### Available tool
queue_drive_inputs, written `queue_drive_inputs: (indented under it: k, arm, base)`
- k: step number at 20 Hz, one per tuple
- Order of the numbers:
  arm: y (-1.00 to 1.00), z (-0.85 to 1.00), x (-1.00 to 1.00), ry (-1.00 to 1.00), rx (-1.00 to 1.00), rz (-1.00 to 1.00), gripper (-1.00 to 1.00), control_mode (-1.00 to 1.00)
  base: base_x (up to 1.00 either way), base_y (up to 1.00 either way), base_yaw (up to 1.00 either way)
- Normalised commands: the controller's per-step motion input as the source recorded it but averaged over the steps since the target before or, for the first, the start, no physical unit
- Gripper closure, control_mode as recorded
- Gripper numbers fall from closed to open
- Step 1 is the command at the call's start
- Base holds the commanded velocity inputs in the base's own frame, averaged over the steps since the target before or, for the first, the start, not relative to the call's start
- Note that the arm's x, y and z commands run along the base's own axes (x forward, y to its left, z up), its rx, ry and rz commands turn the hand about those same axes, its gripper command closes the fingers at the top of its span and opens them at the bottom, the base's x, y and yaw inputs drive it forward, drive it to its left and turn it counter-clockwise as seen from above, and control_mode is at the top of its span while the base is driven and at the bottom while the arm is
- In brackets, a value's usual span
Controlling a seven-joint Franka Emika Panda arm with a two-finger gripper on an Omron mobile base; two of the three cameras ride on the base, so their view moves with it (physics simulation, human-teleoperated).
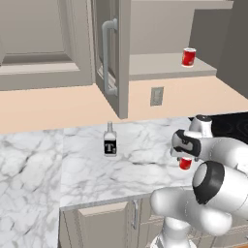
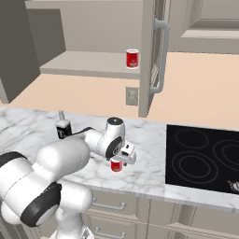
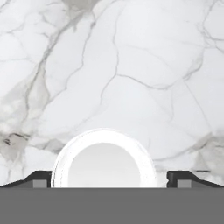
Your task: Restock the canned food cabinet by taking the new fresh canned food from the counter and placing it in the cabinet. Then, take the old canned food from the cabinet and place it on the counter.
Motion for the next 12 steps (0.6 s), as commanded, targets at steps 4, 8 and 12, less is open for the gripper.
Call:
queue_drive_inputs:
  k: [4, 8, 12]
  arm:
    - [0.00, -0.21, -0.08, 0.00, 0.00, -0.04, -1.00, -1.00]
    - [0.00, -0.10, -0.21, -0.01, 0.00, 0.00, 1.00, -1.00]
    - [0.00, 0.00, 0.00, 0.00, 0.00, 0.00, 1.00, -1.00]
  base:
    - [0.00, 0.00, 0.00]
    - [0.00, 0.00, 0.00]
    - [0.00, 0.00, 0.00]
